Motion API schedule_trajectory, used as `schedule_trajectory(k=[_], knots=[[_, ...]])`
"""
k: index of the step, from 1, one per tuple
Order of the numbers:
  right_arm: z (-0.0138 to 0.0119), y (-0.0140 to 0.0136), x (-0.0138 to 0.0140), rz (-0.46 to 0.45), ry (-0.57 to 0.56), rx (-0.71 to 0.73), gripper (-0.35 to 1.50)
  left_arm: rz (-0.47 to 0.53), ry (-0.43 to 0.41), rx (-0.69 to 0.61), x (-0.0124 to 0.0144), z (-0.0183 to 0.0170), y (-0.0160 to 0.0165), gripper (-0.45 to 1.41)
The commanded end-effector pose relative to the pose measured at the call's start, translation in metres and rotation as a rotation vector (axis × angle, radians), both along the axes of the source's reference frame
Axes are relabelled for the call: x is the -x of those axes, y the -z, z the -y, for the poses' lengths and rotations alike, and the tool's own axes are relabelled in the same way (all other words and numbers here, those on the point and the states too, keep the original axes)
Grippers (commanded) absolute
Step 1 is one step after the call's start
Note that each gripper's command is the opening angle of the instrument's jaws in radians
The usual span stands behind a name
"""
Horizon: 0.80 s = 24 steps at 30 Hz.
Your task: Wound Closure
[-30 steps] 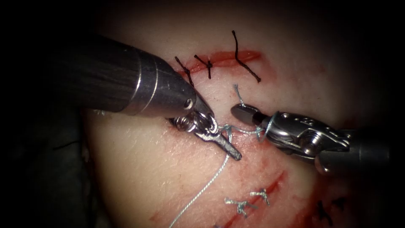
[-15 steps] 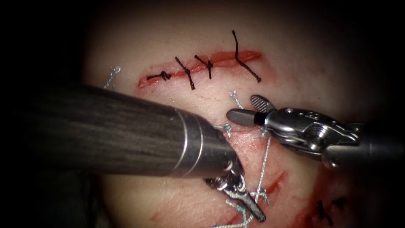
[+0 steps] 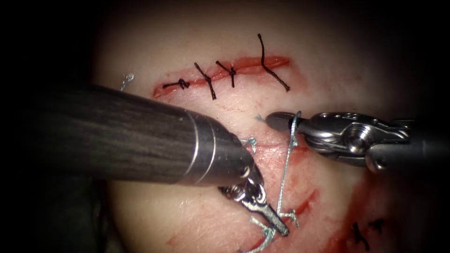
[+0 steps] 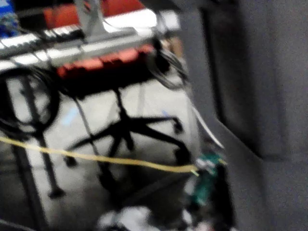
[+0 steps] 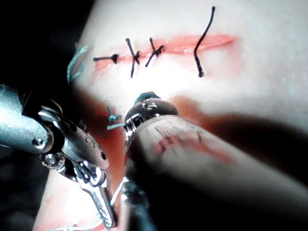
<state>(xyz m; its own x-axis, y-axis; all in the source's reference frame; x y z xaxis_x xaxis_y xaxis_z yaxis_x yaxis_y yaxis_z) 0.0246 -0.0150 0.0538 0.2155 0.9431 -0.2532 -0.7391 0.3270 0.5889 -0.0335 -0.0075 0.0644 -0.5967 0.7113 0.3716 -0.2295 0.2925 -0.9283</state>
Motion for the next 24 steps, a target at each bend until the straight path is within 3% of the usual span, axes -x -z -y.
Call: schedule_trajectory(k=[1, 16, 24], knots=[[-0.0001, -0.0003, -0.0007, 0.002, -0.013, -0.003, -0.35, 0.001, 0.003, 0.0, 0.0003, -0.0001, -0.0005, -0.45], [-0.0024, 0.0013, 0.0025, -0.051, -0.17, 0.074, -0.35, -0.092, 0.068, 0.068, -0.0041, -0.005, -0.0021, -0.45], [-0.0019, 0.0018, 0.0035, -0.062, -0.177, 0.07, -0.35, -0.14, 0.1, 0.105, -0.0068, -0.0071, -0.0036, -0.45]])
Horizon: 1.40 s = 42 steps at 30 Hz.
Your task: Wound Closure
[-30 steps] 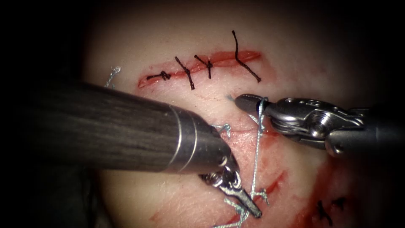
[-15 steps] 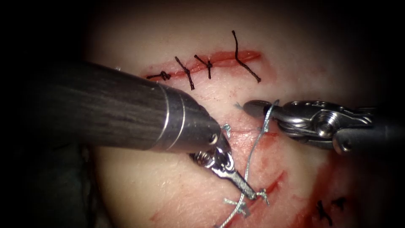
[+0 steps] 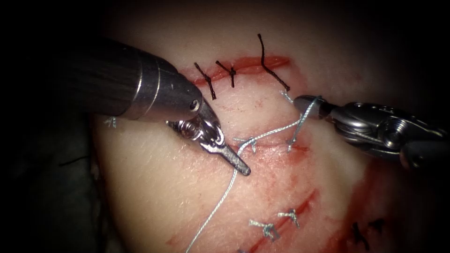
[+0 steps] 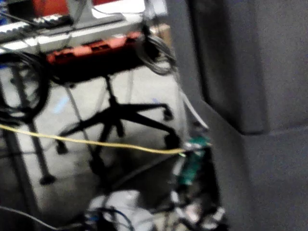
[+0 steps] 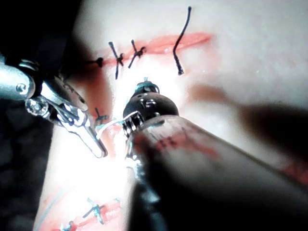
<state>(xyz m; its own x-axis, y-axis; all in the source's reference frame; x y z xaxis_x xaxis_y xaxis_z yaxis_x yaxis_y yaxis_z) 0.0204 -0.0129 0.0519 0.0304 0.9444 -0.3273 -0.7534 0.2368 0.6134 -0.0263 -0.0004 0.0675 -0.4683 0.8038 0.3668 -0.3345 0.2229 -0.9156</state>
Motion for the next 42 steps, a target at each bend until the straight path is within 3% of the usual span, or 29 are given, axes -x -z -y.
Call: schedule_trajectory(k=[1, 12, 19, 23, 29, 33, 38, 41, 42], knots=[[0.0004, 0.0, -0.0005, -0.004, 0.003, 0.0, -0.35, -0.006, 0.006, 0.004, 0.0003, -0.0003, -0.0006, -0.45], [0.004, 0.0003, 0.0014, -0.074, 0.088, -0.022, -0.35, -0.143, 0.147, 0.09, -0.0025, -0.0075, -0.0028, -0.45], [0.0062, 0.0008, 0.0017, -0.116, 0.159, -0.046, -0.35, -0.268, 0.328, 0.176, -0.0041, -0.0147, -0.0029, -0.45], [0.0073, 0.0012, 0.0013, -0.147, 0.216, -0.067, -0.35, -0.295, 0.38, 0.241, -0.0045, -0.0176, -0.0029, -0.45], [0.0096, 0.0016, 0.0004, -0.239, 0.382, -0.068, -0.35, -0.367, 0.406, 0.353, -0.0047, -0.0191, -0.0032, -0.45], [0.0109, 0.0013, -0.0006, -0.251, 0.456, -0.042, -0.35, -0.389, 0.423, 0.423, -0.0051, -0.0202, -0.0032, -0.45], [0.012, 0.0, -0.0008, -0.236, 0.477, 0.005, -0.35, -0.461, 0.463, 0.496, -0.0059, -0.0221, -0.0033, -0.45], [0.011, 0.0001, -0.0008, -0.223, 0.412, -0.002, -0.35, -0.451, 0.434, 0.48, -0.0057, -0.0217, -0.0037, -0.45], [0.0107, 0.0002, -0.0007, -0.219, 0.378, -0.025, 0.1, -0.447, 0.426, 0.476, -0.0056, -0.0215, -0.0037, -0.45]])
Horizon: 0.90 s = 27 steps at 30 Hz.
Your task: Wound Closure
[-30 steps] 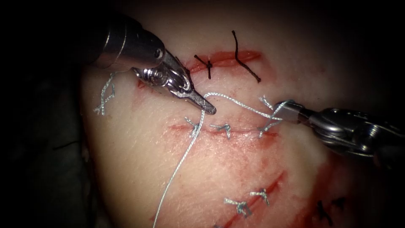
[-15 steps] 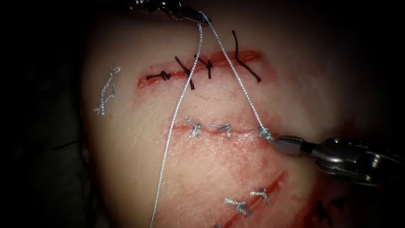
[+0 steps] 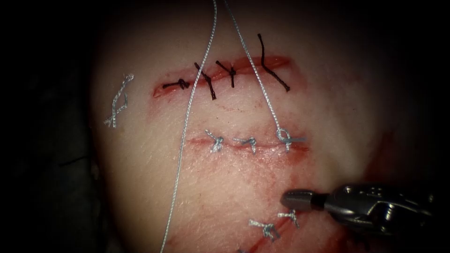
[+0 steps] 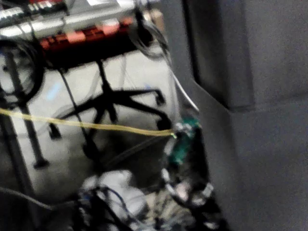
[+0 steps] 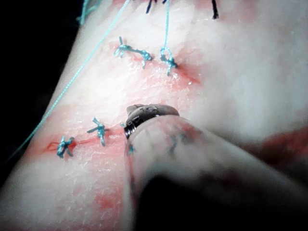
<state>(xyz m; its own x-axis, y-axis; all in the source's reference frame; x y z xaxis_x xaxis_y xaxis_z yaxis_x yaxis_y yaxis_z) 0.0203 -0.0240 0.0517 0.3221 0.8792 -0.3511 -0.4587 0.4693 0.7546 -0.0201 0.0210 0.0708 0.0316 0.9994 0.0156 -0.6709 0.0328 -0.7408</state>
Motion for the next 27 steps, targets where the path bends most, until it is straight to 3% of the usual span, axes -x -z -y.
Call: schedule_trajectory(k=[1, 3, 4, 7, 9, 12, 16, 21, 27], knots=[[-0.0007, 0.0002, -0.0006, 0.008, -0.035, -0.016, 0.29, 0.011, -0.017, -0.014, 0.0008, 0.0003, -0.0005, -0.45], [-0.0014, 0.0003, -0.0004, 0.01, -0.054, -0.023, 0.52, 0.028, -0.039, -0.024, 0.0012, 0.001, -0.0004, -0.45], [-0.0018, 0.0004, -0.0003, 0.007, -0.064, -0.022, 0.46, 0.034, -0.045, -0.025, 0.0014, 0.0015, -0.0002, -0.45], [-0.0032, 0.0011, 0.0, -0.006, -0.126, -0.009, 0.71, 0.047, -0.057, -0.03, 0.0021, 0.0023, 0.0004, -0.45], [-0.0043, 0.002, 0.0002, -0.004, -0.148, -0.012, 0.52, 0.049, -0.061, -0.031, 0.0024, 0.0025, 0.0009, -0.45], [-0.0054, 0.0026, 0.0004, 0.007, -0.161, 0.008, 0.49, 0.051, -0.067, -0.03, 0.0028, 0.0027, 0.0014, -0.45], [-0.006, 0.0019, 0.0008, 0.013, -0.109, 0.127, 0.86, 0.052, -0.068, -0.032, 0.0029, 0.0026, 0.0015, -0.45], [-0.0072, 0.0012, 0.0011, 0.028, -0.138, 0.135, 0.76, 0.054, -0.074, -0.03, 0.0029, 0.0026, 0.0014, -0.45], [-0.0075, -0.0013, 0.0009, 0.052, -0.136, 0.156, 0.79, 0.056, -0.076, -0.033, 0.003, 0.0026, 0.0014, -0.45]])
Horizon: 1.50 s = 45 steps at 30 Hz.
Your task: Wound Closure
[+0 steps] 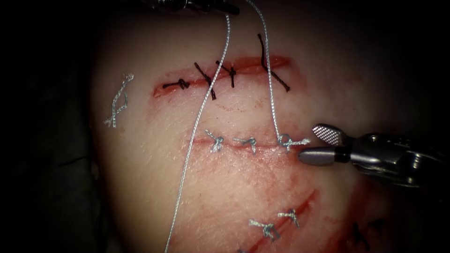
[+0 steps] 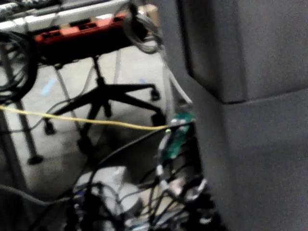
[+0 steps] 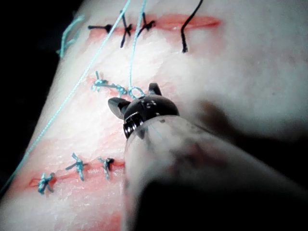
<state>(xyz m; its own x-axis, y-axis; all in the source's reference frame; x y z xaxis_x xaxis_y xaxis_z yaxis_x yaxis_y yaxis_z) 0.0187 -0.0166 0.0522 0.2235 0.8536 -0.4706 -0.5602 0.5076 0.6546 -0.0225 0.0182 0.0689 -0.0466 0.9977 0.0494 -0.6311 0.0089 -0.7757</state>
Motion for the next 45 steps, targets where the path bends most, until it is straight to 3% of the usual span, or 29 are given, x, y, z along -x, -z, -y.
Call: schedule_trajectory(k=[1, 11, 15, 19, 21, 22, 36, 45], knots=[[-0.0001, -0.0012, -0.0008, 0.002, 0.004, 0.004, 0.81, 0.001, 0.001, 0.001, 0.0006, -0.0002, -0.0005, -0.45], [0.0003, -0.0039, -0.0018, -0.019, 0.056, -0.008, 0.76, 0.001, 0.0, 0.0, 0.0007, -0.0002, -0.0005, -0.45], [0.0008, -0.0041, -0.0019, -0.035, 0.088, -0.019, 0.61, 0.001, 0.0, 0.0, 0.0008, -0.0002, -0.0006, -0.45], [0.0014, -0.0039, -0.0016, -0.018, 0.12, -0.026, 0.21, 0.002, -0.001, -0.002, 0.0008, -0.0002, -0.0006, -0.45], [0.0016, -0.0038, -0.0013, -0.008, 0.126, -0.049, -0.32, 0.003, -0.002, -0.002, 0.0008, -0.0002, -0.0006, -0.45], [0.0017, -0.0037, -0.0011, -0.005, 0.13, -0.057, -0.35, 0.003, -0.002, -0.002, 0.0008, -0.0002, -0.0006, -0.45], [0.0027, 0.0, 0.0, -0.017, 0.144, -0.109, -0.35, -0.032, 0.024, 0.031, 0.0003, -0.001, -0.0012, -0.45], [0.0069, 0.0, -0.0003, -0.009, 0.171, -0.165, -0.35, -0.142, 0.054, 0.054, -0.0005, -0.0027, -0.0023, -0.45]])
